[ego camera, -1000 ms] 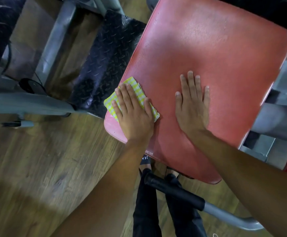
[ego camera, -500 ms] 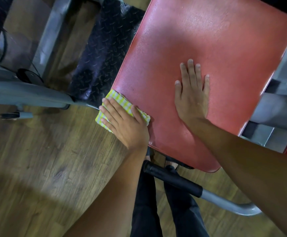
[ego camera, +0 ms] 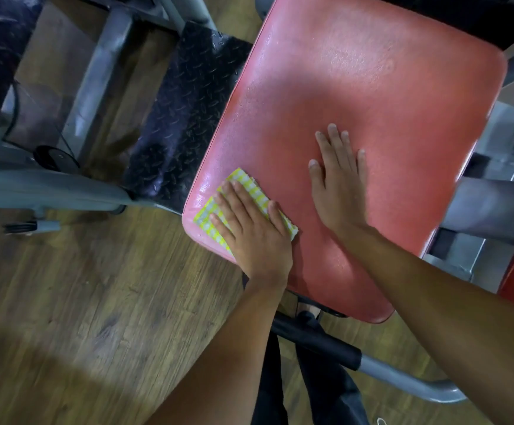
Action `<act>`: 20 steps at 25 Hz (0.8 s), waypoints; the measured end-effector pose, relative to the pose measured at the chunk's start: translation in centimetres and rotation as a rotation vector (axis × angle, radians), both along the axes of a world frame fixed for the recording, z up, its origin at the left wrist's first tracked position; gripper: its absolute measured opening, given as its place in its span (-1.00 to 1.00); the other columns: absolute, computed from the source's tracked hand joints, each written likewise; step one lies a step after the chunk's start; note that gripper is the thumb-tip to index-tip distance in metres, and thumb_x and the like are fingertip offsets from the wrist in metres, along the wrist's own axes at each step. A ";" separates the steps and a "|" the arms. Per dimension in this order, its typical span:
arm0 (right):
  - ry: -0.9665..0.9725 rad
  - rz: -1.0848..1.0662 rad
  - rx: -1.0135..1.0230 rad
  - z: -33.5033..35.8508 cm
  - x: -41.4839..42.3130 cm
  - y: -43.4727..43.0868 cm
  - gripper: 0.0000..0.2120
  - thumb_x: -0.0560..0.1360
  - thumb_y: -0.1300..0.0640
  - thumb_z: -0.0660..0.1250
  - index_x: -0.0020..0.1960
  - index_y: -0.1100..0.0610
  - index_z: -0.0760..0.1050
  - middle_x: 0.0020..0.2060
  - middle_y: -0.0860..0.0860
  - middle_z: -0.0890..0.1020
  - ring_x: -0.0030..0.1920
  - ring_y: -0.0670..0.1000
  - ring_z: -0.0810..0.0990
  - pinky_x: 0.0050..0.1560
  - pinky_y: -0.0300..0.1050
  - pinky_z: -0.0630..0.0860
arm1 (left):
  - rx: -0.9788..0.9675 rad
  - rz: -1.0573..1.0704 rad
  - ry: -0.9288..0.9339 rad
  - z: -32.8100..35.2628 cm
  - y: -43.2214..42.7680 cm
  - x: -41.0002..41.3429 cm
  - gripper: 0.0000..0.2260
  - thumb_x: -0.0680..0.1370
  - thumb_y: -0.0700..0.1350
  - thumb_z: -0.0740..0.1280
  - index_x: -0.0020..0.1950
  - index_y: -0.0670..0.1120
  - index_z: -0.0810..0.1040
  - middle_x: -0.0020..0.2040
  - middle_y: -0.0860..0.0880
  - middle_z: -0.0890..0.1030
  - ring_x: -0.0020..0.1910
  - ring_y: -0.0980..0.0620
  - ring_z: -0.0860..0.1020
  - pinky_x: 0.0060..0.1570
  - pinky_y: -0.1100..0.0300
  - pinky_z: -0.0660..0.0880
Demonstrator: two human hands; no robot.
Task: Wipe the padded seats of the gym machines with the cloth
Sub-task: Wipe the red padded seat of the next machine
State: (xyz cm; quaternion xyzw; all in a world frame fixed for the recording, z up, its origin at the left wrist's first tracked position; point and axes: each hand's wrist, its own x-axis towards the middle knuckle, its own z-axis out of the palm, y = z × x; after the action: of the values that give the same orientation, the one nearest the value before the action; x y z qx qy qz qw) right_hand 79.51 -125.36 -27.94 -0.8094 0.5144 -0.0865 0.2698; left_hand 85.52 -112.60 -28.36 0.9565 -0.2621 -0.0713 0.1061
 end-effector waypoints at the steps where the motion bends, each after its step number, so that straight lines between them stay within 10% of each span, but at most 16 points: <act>1: -0.103 -0.037 0.049 0.3 -0.2 -0.1 -0.55 0.66 0.07 0.07 0.54 0.05 0.21 0.56 -0.02 0.16 0.57 -0.05 0.04 0.56 -0.01 -0.10 | 0.013 -0.049 -0.011 -0.1 -0.6 -0.2 -0.41 0.65 0.12 0.00 0.57 -0.22 0.04 0.59 -0.15 0.06 0.58 -0.13 -0.01 0.53 -0.13 -0.06; 7: -0.430 -0.304 0.148 2.3 -2.5 -1.7 -0.65 0.64 0.12 0.14 0.39 0.14 0.43 0.35 0.02 0.51 0.36 -0.06 0.45 0.38 -0.19 0.34 | 0.008 -0.274 0.016 0.1 -5.2 -2.7 -0.41 0.65 0.10 -0.01 0.58 -0.21 0.01 0.60 -0.14 0.02 0.58 -0.12 -0.05 0.52 -0.14 -0.06; 13: -0.407 -0.400 0.165 3.1 -3.4 -1.0 -0.68 0.64 0.13 0.12 0.35 0.09 0.46 0.30 -0.03 0.54 0.32 -0.07 0.47 0.34 -0.21 0.36 | -0.067 -0.368 0.171 1.6 -7.3 -4.2 -0.46 0.65 0.06 -0.10 0.58 -0.16 0.04 0.60 -0.10 0.03 0.58 -0.08 -0.05 0.52 -0.10 -0.09; 17: -0.275 -0.081 -0.002 3.1 -1.8 1.6 -0.63 0.58 0.12 0.17 0.36 0.16 0.44 0.38 0.06 0.45 0.42 0.06 0.36 0.45 0.05 0.25 | -0.129 -0.297 0.139 2.3 -3.9 1.9 -0.56 0.67 -0.06 0.01 0.56 -0.10 0.14 0.58 -0.06 0.15 0.57 -0.04 0.05 0.54 -0.08 -0.03; 20: 0.059 0.125 -0.071 2.0 0.2 4.2 -0.28 0.52 -0.27 0.11 0.51 0.18 0.25 0.52 0.13 0.26 0.54 0.12 0.17 0.53 0.16 0.09 | -0.014 -0.345 0.090 1.3 -1.6 6.2 -0.53 0.66 -0.06 -0.05 0.57 -0.13 0.11 0.58 -0.07 0.13 0.58 -0.05 0.02 0.54 -0.13 -0.04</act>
State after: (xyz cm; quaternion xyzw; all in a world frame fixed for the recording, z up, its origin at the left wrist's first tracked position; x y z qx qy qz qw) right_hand 79.72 -121.18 -25.93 -0.8512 0.4671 -0.0637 0.2305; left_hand 91.74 -114.23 -27.10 0.8926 -0.4176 -0.1294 0.1104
